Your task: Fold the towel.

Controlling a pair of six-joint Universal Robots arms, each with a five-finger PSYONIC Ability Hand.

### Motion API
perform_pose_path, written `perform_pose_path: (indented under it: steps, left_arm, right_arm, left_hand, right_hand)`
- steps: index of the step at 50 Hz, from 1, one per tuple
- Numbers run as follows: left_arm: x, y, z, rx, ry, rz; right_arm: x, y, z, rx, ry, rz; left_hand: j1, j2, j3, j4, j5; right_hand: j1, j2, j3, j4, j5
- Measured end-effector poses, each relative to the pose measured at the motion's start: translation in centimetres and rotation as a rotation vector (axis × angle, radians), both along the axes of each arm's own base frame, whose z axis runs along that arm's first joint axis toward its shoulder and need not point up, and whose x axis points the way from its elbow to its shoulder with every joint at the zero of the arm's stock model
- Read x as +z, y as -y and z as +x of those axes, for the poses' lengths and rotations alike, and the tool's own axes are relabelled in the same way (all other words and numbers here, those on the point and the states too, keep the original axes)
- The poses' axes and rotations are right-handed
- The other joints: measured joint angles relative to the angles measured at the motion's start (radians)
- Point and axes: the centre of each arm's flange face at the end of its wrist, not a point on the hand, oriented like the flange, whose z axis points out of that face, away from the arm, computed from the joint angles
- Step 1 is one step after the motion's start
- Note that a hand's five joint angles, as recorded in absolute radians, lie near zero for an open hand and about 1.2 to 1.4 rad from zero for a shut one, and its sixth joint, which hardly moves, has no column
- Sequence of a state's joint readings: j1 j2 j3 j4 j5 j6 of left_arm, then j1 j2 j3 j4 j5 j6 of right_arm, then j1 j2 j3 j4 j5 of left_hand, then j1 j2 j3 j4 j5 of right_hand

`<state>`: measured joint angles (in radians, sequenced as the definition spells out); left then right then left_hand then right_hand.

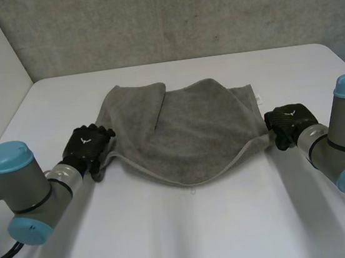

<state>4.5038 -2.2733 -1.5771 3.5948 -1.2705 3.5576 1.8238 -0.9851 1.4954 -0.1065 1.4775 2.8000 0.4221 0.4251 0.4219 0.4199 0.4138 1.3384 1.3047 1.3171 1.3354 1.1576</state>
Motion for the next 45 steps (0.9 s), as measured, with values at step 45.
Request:
perform_pose_path:
  steps: [45]
  left_arm:
    - [0.6, 2.0, 0.0, 0.178, -0.149, 0.004]
  right_arm:
    - [-0.1, -0.1, -0.1, 0.001, -0.012, 0.001]
  left_hand:
    - [0.971, 0.96, 0.972, 0.977, 0.968]
  right_hand:
    - [0.0, 0.0, 0.0, 0.0, 0.0]
